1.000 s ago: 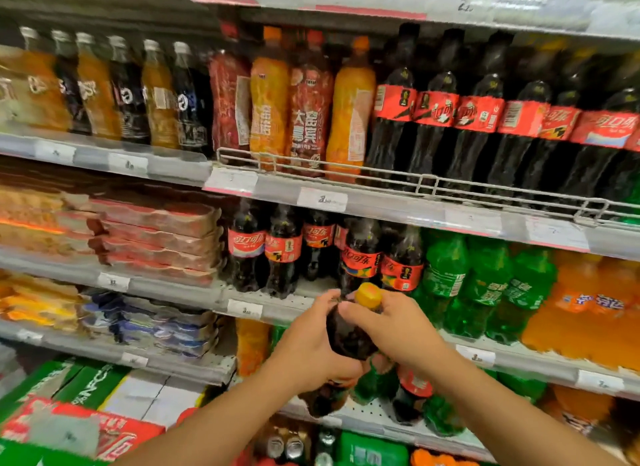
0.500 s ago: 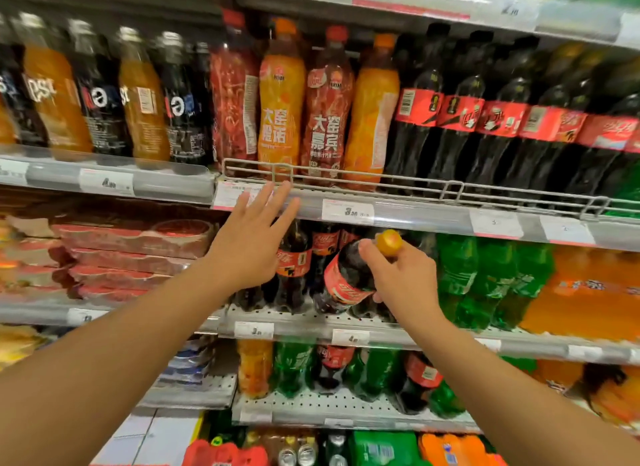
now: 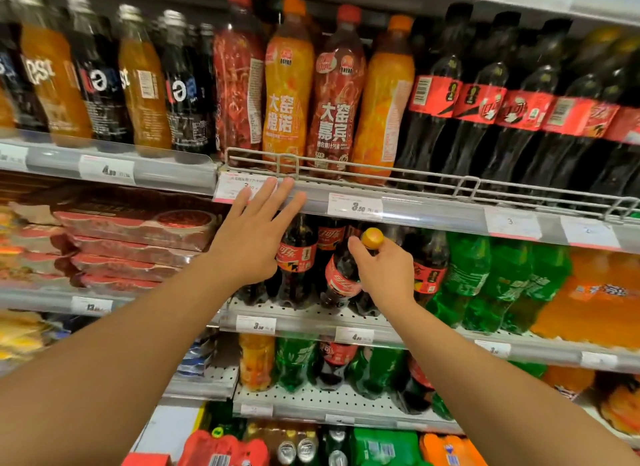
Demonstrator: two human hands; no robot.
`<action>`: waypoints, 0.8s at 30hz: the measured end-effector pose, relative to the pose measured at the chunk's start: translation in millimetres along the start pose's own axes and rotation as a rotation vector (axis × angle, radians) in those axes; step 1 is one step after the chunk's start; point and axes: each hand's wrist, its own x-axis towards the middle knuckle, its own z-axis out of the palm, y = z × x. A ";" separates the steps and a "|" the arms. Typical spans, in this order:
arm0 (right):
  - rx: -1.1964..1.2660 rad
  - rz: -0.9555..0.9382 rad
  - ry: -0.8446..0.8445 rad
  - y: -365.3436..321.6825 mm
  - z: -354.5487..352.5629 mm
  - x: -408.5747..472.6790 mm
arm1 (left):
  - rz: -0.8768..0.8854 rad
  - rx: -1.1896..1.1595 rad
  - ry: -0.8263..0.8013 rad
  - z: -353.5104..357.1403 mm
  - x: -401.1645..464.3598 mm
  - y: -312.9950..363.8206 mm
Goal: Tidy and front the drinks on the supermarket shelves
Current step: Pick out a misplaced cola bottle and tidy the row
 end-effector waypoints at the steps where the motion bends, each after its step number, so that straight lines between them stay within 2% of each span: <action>1: 0.003 0.000 -0.012 0.2 2.9 2.4 | -0.001 0.003 0.003 0.7 0.2 -0.7; 8: -0.064 -0.050 -0.108 -2.7 13.0 25.0 | -0.006 -0.001 0.051 4.2 -0.6 1.8; 12: -0.100 -0.065 -0.216 -10.4 13.3 40.6 | -0.015 0.002 0.062 5.6 -0.4 1.1; 24: -0.279 0.065 -0.384 -19.7 23.5 66.0 | -0.076 -0.003 0.114 4.4 0.0 10.7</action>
